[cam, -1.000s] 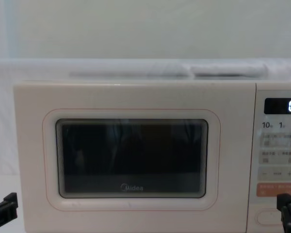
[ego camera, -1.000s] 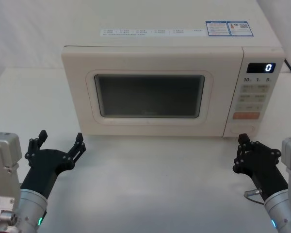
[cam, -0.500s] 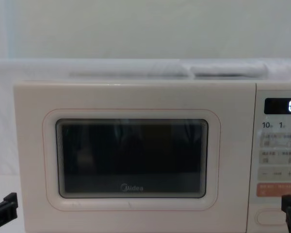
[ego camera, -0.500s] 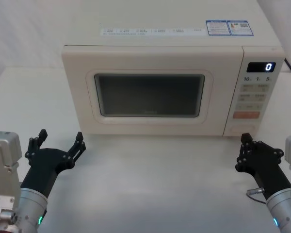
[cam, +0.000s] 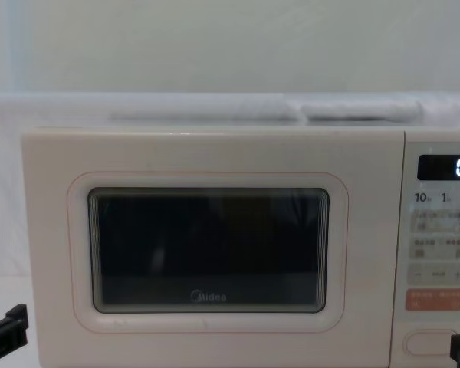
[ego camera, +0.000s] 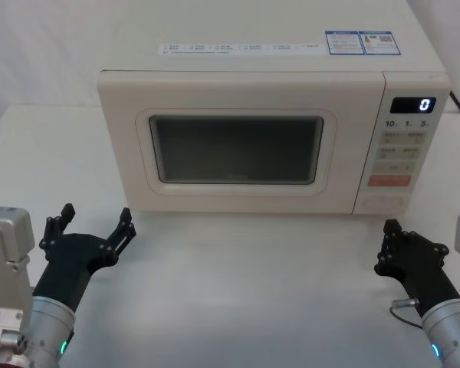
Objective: Press the button to open the microwave door with one hand; close the microwave door with the other hand.
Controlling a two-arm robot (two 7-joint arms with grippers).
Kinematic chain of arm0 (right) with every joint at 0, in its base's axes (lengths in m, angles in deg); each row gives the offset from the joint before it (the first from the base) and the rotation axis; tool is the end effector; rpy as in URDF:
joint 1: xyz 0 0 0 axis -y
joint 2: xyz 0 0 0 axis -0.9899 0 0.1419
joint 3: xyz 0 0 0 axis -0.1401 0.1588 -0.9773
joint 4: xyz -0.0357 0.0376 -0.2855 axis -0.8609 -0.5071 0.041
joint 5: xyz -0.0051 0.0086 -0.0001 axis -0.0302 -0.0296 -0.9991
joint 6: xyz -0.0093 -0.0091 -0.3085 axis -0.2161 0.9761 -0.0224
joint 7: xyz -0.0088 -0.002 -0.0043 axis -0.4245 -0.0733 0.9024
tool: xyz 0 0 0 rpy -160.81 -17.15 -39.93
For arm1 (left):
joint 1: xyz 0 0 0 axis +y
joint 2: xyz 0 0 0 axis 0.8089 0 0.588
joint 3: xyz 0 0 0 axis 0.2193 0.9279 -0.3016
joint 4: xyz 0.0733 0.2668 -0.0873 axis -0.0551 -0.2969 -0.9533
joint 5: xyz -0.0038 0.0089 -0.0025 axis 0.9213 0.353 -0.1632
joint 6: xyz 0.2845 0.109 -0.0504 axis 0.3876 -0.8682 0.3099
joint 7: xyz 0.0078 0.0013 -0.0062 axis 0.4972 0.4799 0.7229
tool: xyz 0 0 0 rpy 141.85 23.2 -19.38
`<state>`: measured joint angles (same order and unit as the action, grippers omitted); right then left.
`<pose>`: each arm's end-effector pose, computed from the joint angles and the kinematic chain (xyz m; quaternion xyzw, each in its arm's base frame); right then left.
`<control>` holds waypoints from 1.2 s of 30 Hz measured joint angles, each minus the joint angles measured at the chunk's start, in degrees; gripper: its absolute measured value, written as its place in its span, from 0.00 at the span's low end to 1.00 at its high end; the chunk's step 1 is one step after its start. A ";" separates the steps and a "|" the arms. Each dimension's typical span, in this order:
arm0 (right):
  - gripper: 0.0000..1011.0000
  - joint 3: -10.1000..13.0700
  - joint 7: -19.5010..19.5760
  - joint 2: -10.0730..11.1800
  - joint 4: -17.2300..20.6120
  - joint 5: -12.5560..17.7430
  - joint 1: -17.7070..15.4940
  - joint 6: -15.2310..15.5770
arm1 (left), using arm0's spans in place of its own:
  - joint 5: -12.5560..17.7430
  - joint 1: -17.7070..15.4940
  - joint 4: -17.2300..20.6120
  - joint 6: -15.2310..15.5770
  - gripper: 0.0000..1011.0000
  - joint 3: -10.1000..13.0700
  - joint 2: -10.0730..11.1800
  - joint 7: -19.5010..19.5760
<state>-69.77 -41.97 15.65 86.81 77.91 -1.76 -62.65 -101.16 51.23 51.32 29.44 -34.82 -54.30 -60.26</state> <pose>0.2721 0.0320 -0.3044 -0.0009 0.0178 -0.6205 0.7840 0.2530 0.0375 -0.2852 -0.0174 0.0064 0.6616 0.7496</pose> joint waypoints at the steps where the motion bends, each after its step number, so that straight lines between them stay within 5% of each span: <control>1: 0.00 0.21 -0.35 -0.42 -0.54 0.00 0.37 0.37 | 0.00 0.00 0.00 0.00 0.99 0.00 0.00 0.00; 36: 0.00 1.76 -3.15 -2.98 -8.42 -3.32 7.45 2.90 | 0.00 0.00 0.00 0.00 0.99 0.00 0.00 0.00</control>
<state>-68.01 -45.12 12.67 78.39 74.60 5.70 -59.75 -101.16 51.23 51.32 29.44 -34.82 -54.30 -60.25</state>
